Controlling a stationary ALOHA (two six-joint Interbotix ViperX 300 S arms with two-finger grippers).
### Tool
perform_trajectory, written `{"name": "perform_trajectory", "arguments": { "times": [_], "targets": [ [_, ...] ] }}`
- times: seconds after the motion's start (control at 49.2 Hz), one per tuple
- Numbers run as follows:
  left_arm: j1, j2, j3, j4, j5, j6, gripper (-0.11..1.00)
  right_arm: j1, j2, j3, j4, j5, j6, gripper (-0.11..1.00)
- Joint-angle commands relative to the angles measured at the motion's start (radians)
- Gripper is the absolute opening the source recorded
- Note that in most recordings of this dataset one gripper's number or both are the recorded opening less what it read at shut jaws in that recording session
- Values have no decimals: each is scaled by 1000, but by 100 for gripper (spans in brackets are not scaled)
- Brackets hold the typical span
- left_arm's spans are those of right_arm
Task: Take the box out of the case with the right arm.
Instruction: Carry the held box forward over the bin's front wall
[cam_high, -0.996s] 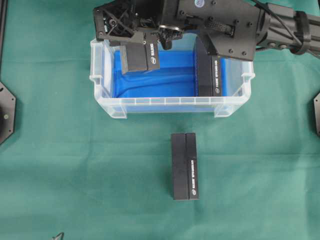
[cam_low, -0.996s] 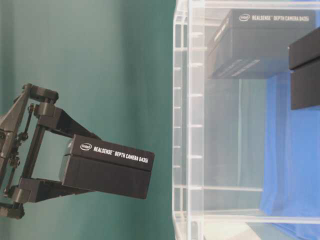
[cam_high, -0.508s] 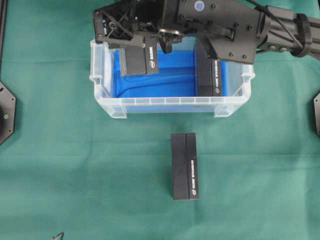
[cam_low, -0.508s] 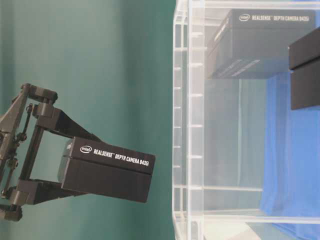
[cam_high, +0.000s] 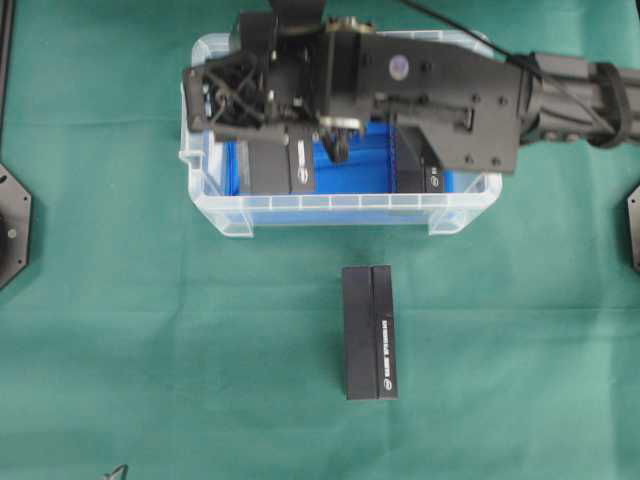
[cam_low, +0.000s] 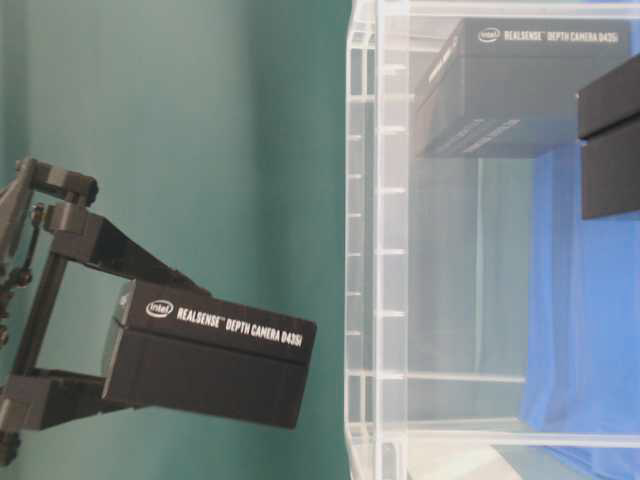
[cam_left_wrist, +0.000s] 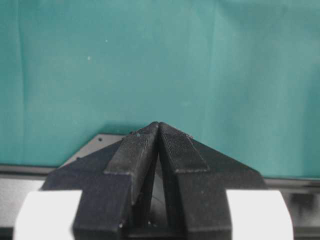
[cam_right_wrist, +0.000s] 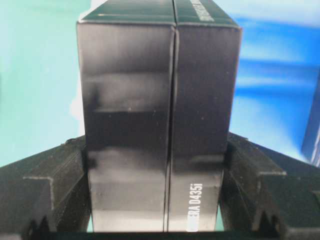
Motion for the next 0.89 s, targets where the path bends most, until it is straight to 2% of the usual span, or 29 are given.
{"name": "perform_trajectory", "arguments": {
  "times": [0.0, 0.406, 0.61, 0.874],
  "targets": [
    [3, 8, -9, 2, -8, -2, 2, 35, -54, -37, -5, 14, 21, 69],
    [3, 12, -9, 2, -9, 0, 2, 201, -51, -60, -9, 75, 196, 69],
    [3, 14, -9, 2, -9, -2, 2, 279, -49, -60, -40, 97, 281, 69],
    [3, 14, -8, 2, -9, -3, 2, 298, -48, -60, -43, 101, 298, 69]
  ]
}}
